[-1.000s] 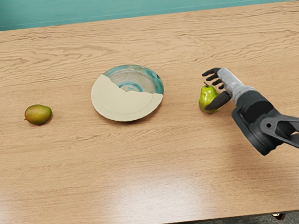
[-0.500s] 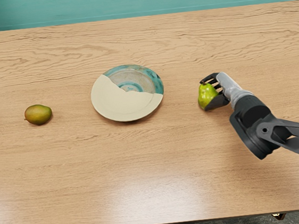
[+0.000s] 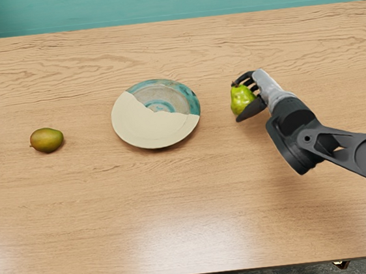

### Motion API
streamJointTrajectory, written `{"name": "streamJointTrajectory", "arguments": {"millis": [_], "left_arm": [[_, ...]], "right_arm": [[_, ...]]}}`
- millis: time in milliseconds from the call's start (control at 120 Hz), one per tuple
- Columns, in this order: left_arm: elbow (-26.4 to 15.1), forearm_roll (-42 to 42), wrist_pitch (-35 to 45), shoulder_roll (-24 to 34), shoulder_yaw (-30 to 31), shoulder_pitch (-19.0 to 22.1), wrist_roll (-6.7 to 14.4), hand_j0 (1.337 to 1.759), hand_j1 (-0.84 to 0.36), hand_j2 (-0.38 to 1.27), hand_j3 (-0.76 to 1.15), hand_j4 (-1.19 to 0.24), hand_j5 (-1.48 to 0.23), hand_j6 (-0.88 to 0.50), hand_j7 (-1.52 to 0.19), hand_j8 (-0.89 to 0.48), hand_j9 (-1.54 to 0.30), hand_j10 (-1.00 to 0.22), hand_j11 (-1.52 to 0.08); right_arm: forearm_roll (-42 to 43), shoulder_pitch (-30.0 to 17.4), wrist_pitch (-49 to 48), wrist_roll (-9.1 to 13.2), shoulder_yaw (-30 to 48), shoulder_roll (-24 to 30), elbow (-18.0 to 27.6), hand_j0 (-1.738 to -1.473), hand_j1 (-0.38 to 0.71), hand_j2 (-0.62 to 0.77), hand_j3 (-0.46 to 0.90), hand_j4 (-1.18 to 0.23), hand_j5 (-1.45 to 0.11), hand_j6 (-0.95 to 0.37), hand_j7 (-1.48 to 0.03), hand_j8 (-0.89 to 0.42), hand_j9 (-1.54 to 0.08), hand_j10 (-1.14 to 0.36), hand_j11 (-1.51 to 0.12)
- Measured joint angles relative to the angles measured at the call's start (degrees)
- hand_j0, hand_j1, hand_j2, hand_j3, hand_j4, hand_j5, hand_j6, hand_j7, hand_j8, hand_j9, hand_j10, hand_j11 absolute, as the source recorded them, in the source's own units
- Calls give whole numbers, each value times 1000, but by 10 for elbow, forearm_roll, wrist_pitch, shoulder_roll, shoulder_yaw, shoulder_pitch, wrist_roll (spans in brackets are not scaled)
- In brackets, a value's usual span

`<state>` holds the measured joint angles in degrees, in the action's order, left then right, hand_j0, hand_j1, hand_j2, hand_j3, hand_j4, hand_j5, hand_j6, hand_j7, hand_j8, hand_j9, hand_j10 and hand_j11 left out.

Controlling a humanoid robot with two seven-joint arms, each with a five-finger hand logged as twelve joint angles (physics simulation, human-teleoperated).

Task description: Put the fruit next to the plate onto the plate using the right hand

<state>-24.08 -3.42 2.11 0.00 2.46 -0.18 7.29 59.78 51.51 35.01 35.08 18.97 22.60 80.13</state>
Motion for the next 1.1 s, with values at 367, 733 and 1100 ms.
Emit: {"name": "streamJointTrajectory", "arguments": {"millis": [367, 733, 1100], "left_arm": [[0, 0, 0, 0, 0, 0, 0, 1658, 349, 0, 0, 0, 0, 1, 0, 1, 0, 0, 0], [0, 0, 0, 0, 0, 0, 0, 1658, 349, 0, 0, 0, 0, 1, 0, 1, 0, 0, 0], [0, 0, 0, 0, 0, 0, 0, 1658, 349, 0, 0, 0, 0, 1, 0, 1, 0, 0, 0]], "right_arm": [[-5, 58, -23, 0, 0, -106, -1, -1656, 162, 284, 0, -533, -723, -457, -718, -447, -715, -569, -699], [-2, 66, -49, -1, 6, -116, -1, -1658, -171, 104, 0, -185, -242, -158, -239, -151, -239, -186, -233], [-223, -111, -518, -151, 329, 43, 13, -1658, -320, 18, 0, -31, -40, -26, -40, -25, -40, -31, -39]]}}
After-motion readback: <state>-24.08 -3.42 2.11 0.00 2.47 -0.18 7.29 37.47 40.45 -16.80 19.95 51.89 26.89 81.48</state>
